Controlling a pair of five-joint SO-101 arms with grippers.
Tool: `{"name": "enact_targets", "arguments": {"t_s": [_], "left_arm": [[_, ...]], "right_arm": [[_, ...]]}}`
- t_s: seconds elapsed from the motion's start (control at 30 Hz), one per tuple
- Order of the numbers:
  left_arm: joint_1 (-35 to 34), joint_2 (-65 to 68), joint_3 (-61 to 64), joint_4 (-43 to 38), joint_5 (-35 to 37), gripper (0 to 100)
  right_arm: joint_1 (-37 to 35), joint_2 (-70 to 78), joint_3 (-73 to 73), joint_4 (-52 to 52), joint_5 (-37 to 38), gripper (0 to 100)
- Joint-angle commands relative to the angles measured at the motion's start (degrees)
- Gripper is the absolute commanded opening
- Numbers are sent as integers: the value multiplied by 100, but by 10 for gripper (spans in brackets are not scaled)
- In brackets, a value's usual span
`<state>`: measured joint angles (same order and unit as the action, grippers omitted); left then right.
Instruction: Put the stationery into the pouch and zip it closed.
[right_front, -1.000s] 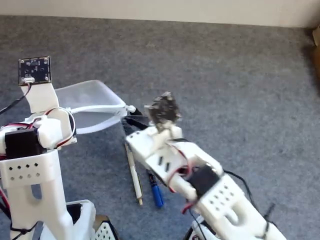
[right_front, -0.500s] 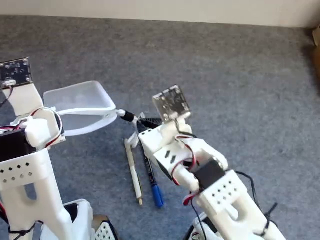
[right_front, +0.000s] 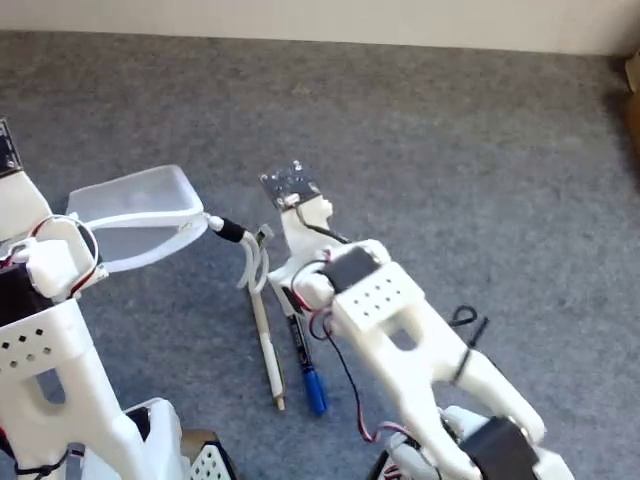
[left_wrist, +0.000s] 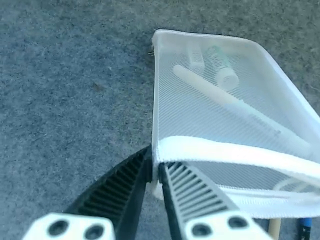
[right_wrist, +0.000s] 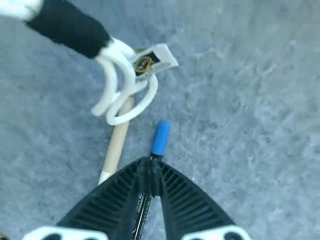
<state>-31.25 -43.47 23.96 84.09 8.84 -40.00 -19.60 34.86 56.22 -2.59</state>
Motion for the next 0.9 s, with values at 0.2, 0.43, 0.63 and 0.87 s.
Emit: {"name": "enact_targets", "arguments": {"t_s": [0.2,0.43,0.63,0.87], "left_arm": [[-92,-13,-92,-114,88,7],[-92,-13,-92,-114,88,7],[-92,-13,-84,-114,88,7],[-92,-13,-31,-132,88,7]], "right_arm": [[-356,1121,-778,66,-633,98],[-382,1833,-980,-180,-633,120],[-365,2466,-1253,-295,-633,120],[-57,3204,-1736,-259,-624,84]]}}
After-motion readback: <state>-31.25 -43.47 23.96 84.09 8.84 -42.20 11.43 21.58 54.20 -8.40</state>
